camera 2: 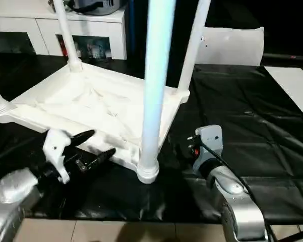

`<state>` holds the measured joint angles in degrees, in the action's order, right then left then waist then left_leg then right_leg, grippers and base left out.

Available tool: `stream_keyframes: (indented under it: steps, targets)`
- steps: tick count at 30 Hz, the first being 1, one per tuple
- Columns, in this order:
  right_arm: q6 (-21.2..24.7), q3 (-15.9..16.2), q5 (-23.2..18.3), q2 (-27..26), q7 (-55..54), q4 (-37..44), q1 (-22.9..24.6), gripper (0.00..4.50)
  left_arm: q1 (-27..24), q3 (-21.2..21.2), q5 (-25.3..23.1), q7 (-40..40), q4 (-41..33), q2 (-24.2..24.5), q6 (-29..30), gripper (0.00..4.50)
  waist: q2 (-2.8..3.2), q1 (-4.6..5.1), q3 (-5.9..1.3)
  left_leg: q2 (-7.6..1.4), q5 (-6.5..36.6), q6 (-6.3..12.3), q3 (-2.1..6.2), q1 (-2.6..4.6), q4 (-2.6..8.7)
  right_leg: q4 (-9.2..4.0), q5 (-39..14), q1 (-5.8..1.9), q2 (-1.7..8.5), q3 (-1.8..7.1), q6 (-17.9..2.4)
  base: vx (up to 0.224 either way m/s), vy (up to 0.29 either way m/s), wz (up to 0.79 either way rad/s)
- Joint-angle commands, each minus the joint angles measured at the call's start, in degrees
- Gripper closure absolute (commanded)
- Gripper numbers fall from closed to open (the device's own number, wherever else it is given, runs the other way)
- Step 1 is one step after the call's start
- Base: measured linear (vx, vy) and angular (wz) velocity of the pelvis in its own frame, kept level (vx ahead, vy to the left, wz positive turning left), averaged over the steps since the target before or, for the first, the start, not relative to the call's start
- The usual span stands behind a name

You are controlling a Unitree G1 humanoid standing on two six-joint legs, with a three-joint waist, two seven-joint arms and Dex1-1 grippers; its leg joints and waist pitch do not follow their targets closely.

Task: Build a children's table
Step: Rotate table base

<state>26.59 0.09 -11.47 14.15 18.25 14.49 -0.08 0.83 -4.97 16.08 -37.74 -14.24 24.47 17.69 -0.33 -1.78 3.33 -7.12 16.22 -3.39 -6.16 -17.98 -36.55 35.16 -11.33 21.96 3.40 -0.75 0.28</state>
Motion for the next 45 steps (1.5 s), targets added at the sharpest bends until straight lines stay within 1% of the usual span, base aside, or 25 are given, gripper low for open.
stream_keyframes:
  steps: [1, 2, 3, 6, 7, 11, 13, 14, 15, 16, 19, 20, 22, 24, 25, 27, 29, 30, 32, 34, 36, 38, 40, 43, 45]
  targets:
    - [-0.9, 0.6, 0.3, 1.8, 2.7, -0.7, -0.6, 0.00, 2.3, -1.4, 0.1, -5.0, 2.7, 2.0, 0.3, 0.03, 0.25, 0.07, -1.98, -3.82, 10.5, 0.82, 0.79, -1.26, 6.41, -4.58, -18.9, -2.07, 4.20, 2.83, -9.1, 0.000, 0.000, 0.00]
    - [-1.1, 0.7, -0.1, 2.8, 4.2, -0.8, -0.7, 0.00, 3.8, -2.0, 0.2, -7.8, 4.0, 3.4, 0.5, 0.03, 0.20, -0.03, -2.03, -3.80, 10.0, 1.00, 0.71, -1.22, 6.42, -4.63, -18.8, -2.02, 4.14, 2.79, -9.0, 0.000, 0.000, 0.00]
    - [-1.0, 0.8, -0.6, 4.1, 6.0, -0.7, -0.7, 0.00, 5.4, -2.6, 0.1, -10.7, 5.5, 4.9, 0.4, 0.03, 0.15, -0.05, -2.29, -3.89, 7.8, 1.37, 0.29, -1.25, 6.29, -4.33, -16.2, -2.02, 4.01, 2.74, -9.6, 0.000, 0.000, 0.00]
    - [-1.1, 0.6, -2.0, 7.0, 10.4, -0.6, -0.7, 0.00, 9.4, -4.1, 0.1, -17.7, 9.1, 8.1, 0.4, 0.03, 0.02, -0.28, -2.67, -3.80, 3.9, 2.22, 0.10, -1.31, 5.98, -3.89, -12.3, -2.29, 3.93, 2.62, -10.7, 0.000, 0.000, 0.00]
    - [-1.8, 0.2, -2.5, 8.1, 12.0, -0.7, -0.8, 0.00, 11.5, -4.9, 0.1, -20.4, 11.0, 9.2, -0.1, 0.03, -0.15, -0.25, -2.85, -3.85, 1.0, 2.62, 0.00, -1.48, 5.77, -3.55, -8.7, -2.47, 4.00, 2.49, -11.7, 0.000, 0.000, 0.00]
    - [-2.0, -0.3, -4.3, 11.0, 16.3, -0.4, -0.9, 0.00, 16.7, -8.3, -1.9, -26.8, 16.3, 10.9, -3.4, 0.44, -0.28, -0.43, -3.43, -3.75, -5.2, 4.53, -0.16, -1.71, 5.25, -2.66, -0.6, -2.82, 4.08, 2.24, -14.6, 0.000, 0.000, 0.00]
    - [-3.4, 0.1, -3.8, 13.0, 18.6, -0.3, -0.8, 0.00, 20.4, -10.7, -4.1, -30.4, 20.6, 11.3, -6.2, 0.61, -0.24, -0.46, -3.43, -3.80, -6.0, 5.48, -0.26, -1.72, 5.13, -2.70, 0.4, -2.66, 3.97, 2.11, -15.2, 0.000, 0.000, 0.00]
    - [-4.6, -0.1, -4.0, 13.6, 19.8, -0.4, -0.8, 0.00, 22.4, -11.8, -5.0, -32.2, 23.0, 11.2, -7.5, 0.76, -0.48, -0.47, -3.45, -3.84, -5.9, 5.98, -0.41, -1.60, 5.09, -2.77, 0.0, -2.57, 3.94, 2.10, -15.3, 0.000, 0.000, 0.00]
    - [-3.8, -0.2, -5.2, 14.8, 21.9, 0.1, -0.6, 0.00, 25.4, -13.3, -6.5, -34.6, 26.9, 10.9, -9.8, 0.86, -0.27, -0.63, -3.38, -3.87, -5.2, 6.14, -0.43, -1.62, 5.10, -2.90, -1.2, -2.55, 4.13, 2.11, -15.4, 0.000, 0.000, 0.00]
    - [-3.1, 0.1, -5.8, 15.5, 23.1, 0.6, -0.4, 0.00, 26.3, -13.9, -7.1, -35.5, 28.1, 10.7, -10.4, 0.86, -0.36, -0.64, -3.25, -3.83, -4.2, 6.22, -0.47, -1.59, 5.19, -3.17, -2.5, -2.53, 4.08, 2.12, -15.3, 0.000, 0.000, 0.00]
    - [-0.4, 1.1, -8.3, 17.8, 27.3, 2.6, 0.7, 0.00, 29.1, -15.8, -9.1, -37.6, 31.9, 10.3, -13.2, 1.08, -0.56, -0.91, -3.21, -4.34, -1.8, 5.24, -0.28, -1.77, 5.36, -3.29, -5.5, -2.90, 4.48, 2.18, -15.2, 0.000, 0.000, 0.00]
    - [-0.2, 1.5, -8.8, 18.2, 28.4, 3.1, 1.2, 0.00, 29.9, -16.4, -9.9, -37.8, 33.1, 10.0, -14.2, 1.29, -0.58, -0.93, -3.23, -4.39, -1.8, 5.15, -0.27, -1.85, 5.36, -3.24, -5.5, -2.99, 4.56, 2.22, -15.1, 0.000, 0.000, 0.00]
    - [-1.0, 2.8, -8.9, 19.4, 30.5, 3.8, 2.2, 0.00, 32.4, -17.8, -11.8, -37.5, 37.3, 8.5, -17.7, 1.31, -0.46, -0.99, -3.34, -4.45, -2.2, 4.91, -0.25, -1.86, 5.27, -3.20, -5.0, -2.95, 4.65, 2.20, -15.3, 0.000, 0.000, 0.00]
    - [-1.2, 3.3, -8.7, 19.8, 31.0, 3.8, 2.4, 0.00, 33.2, -18.2, -12.1, -37.5, 38.7, 7.9, -18.5, 1.55, -0.53, -1.06, -3.34, -4.42, -2.2, 4.70, -0.34, -1.86, 5.26, -3.37, -5.2, -2.89, 4.62, 2.19, -15.3, 0.000, 0.000, 0.00]
    - [-1.8, 4.0, -8.5, 20.2, 31.6, 4.1, 2.8, 0.00, 34.8, -18.8, -13.2, -37.5, 41.6, 6.7, -21.1, 1.67, -0.18, -1.18, -3.43, -4.48, -2.5, 4.21, -0.23, -1.94, 5.26, -3.11, -4.7, -2.99, 4.77, 2.22, -15.5, 0.000, 0.000, 0.00]
    - [-1.8, 4.6, -8.8, 20.4, 32.5, 4.3, 2.8, 0.00, 36.7, -19.7, -14.6, -37.7, 45.1, 5.4, -23.4, 1.72, -0.18, -1.32, -3.39, -4.37, -1.9, 3.85, -0.36, -1.83, 5.22, -3.44, -5.1, -2.94, 4.55, 2.24, -15.4, 0.000, 0.000, 0.00]
    - [-1.5, 4.9, -8.9, 20.7, 33.3, 4.5, 2.8, 0.00, 38.2, -20.1, -15.4, -37.9, 47.8, 4.4, -24.8, 1.87, -0.40, -1.49, -3.41, -4.37, -1.8, 3.71, -0.36, -1.91, 5.21, -3.47, -4.8, -3.02, 4.60, 2.26, -15.3, 0.000, 0.000, 0.00]
    - [-1.5, 4.9, -8.9, 20.7, 33.3, 4.5, 2.8, 0.00, 38.2, -20.1, -15.4, -37.9, 47.8, 4.4, -24.8, 2.10, -0.42, -1.54, -3.43, -4.41, -1.8, 3.61, -0.39, -1.82, 5.23, -3.48, -5.0, -2.99, 4.61, 2.27, -15.3, 0.000, 0.000, 0.00]
    - [-1.5, 5.0, -9.0, 21.2, 33.9, 4.9, 3.0, 0.00, 39.9, -20.5, -16.5, -38.3, 51.2, 3.5, -26.7, 2.14, -0.27, -1.67, -3.47, -4.48, -2.1, 3.21, -0.29, -1.94, 5.24, -3.25, -3.9, -3.09, 4.64, 2.25, -15.5, 0.000, 0.000, 0.00]
    - [-1.8, 5.3, -8.7, 21.7, 34.3, 5.2, 3.3, 0.00, 42.2, -21.2, -17.4, -39.2, 55.0, 2.3, -28.8, 2.44, -0.20, -1.85, -3.45, -4.42, -1.8, 3.21, -0.33, -1.78, 5.22, -3.48, -4.3, -3.02, 4.61, 2.24, -15.5, 0.000, 0.000, 0.00]
    - [-1.8, 5.4, -8.7, 21.8, 34.2, 5.3, 3.4, 0.00, 42.6, -21.5, -17.7, -39.6, 55.9, 2.0, -29.2, 2.65, -0.35, -2.11, -3.52, -4.58, -2.2, 2.96, -0.34, -1.80, 5.25, -3.24, -2.9, -3.11, 4.74, 2.29, -15.8, 0.000, 0.000, 0.00]
    - [-1.9, 5.8, -8.7, 21.9, 34.2, 5.7, 3.7, 0.00, 43.9, -22.5, -18.8, -41.4, 58.5, 1.7, -30.3, 2.65, -0.29, -2.18, -3.52, -4.55, -2.6, 3.04, -0.31, -1.79, 5.24, -3.26, -2.4, -3.09, 4.66, 2.26, -15.7, 0.000, 0.000, 0.00]
    - [-1.9, 5.8, -8.7, 21.8, 34.2, 5.8, 3.8, 0.00, 44.1, -22.7, -19.2, -42.0, 59.2, 1.6, -30.5, 2.94, -0.30, -2.22, -3.56, -4.64, -2.7, 2.83, -0.23, -1.87, 5.27, -3.07, -1.8, -3.28, 4.84, 2.28, -15.7, 0.000, 0.000, 0.00]
    - [-2.0, 6.3, -8.4, 21.6, 34.1, 6.2, 3.9, 0.00, 44.8, -22.9, -20.0, -41.6, 61.0, 1.2, -31.7, 3.11, -0.18, -2.19, -3.45, -4.64, -1.4, 2.41, -0.27, -1.82, 5.32, -3.30, -3.0, -3.21, 4.83, 2.27, -16.0, 0.000, 0.000, 0.00]
    - [-2.0, 6.7, -8.4, 21.5, 34.2, 6.4, 3.9, 0.00, 45.3, -22.8, -20.4, -41.4, 62.7, 0.7, -32.6, 3.45, -0.13, -2.28, -3.40, -4.66, -0.6, 2.07, -0.29, -1.79, 5.40, -3.50, -4.1, -3.19, 4.82, 2.31, -15.9, 0.000, 0.000, 0.00]
